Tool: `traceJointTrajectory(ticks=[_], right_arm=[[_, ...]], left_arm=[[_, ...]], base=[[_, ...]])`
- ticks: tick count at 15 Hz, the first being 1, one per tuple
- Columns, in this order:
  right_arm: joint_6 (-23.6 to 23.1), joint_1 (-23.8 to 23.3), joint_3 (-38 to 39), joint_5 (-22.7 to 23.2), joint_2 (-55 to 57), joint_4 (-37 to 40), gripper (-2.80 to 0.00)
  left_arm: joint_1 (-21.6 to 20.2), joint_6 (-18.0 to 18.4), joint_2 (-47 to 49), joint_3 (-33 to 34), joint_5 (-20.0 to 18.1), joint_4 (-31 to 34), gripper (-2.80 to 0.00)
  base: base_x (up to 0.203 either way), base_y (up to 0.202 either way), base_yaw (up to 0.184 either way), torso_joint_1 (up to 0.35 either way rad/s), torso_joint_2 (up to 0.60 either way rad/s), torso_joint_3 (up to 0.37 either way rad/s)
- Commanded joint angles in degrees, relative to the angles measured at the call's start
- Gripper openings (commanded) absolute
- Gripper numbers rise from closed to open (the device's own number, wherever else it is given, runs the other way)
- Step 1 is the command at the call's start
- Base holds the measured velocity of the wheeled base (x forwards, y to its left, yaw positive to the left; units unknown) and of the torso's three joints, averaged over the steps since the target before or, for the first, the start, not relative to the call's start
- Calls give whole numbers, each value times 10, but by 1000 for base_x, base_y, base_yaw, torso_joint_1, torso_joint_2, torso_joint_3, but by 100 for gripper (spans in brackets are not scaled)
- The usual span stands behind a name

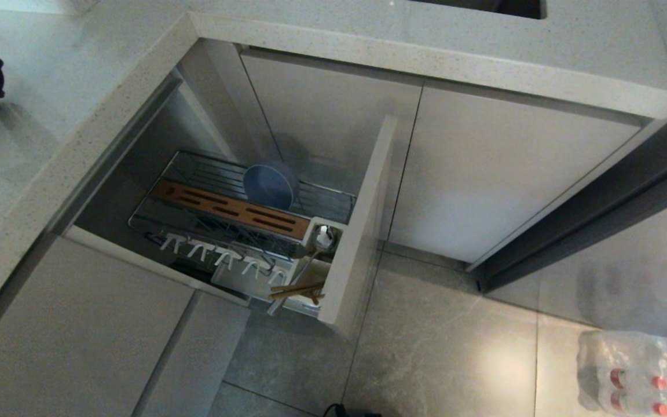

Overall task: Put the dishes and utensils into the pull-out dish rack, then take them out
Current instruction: Take the chopsticks out of the cupboard

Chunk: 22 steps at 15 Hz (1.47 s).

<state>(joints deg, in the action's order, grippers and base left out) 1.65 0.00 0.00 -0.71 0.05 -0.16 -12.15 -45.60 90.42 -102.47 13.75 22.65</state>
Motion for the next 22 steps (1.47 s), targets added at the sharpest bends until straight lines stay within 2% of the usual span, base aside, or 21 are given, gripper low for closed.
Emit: traceJointTrajectory(ticks=[1, 16, 17, 22], right_arm=[[0, 0, 0, 0, 0, 0, -280], [0, 0, 0, 0, 0, 0, -280], [0, 0, 0, 0, 0, 0, -280], [0, 0, 0, 0, 0, 0, -280]], left_arm=[[0, -5, 7, 2, 0, 3, -280], [1, -10, -2, 3, 3, 7, -280], [1, -10, -5, 3, 4, 7, 0], [1, -9, -23, -4, 4, 6, 0]], base=[[0, 0, 0, 0, 0, 0], [0, 0, 0, 0, 0, 0], [0, 0, 0, 0, 0, 0], [0, 0, 0, 0, 0, 0]])
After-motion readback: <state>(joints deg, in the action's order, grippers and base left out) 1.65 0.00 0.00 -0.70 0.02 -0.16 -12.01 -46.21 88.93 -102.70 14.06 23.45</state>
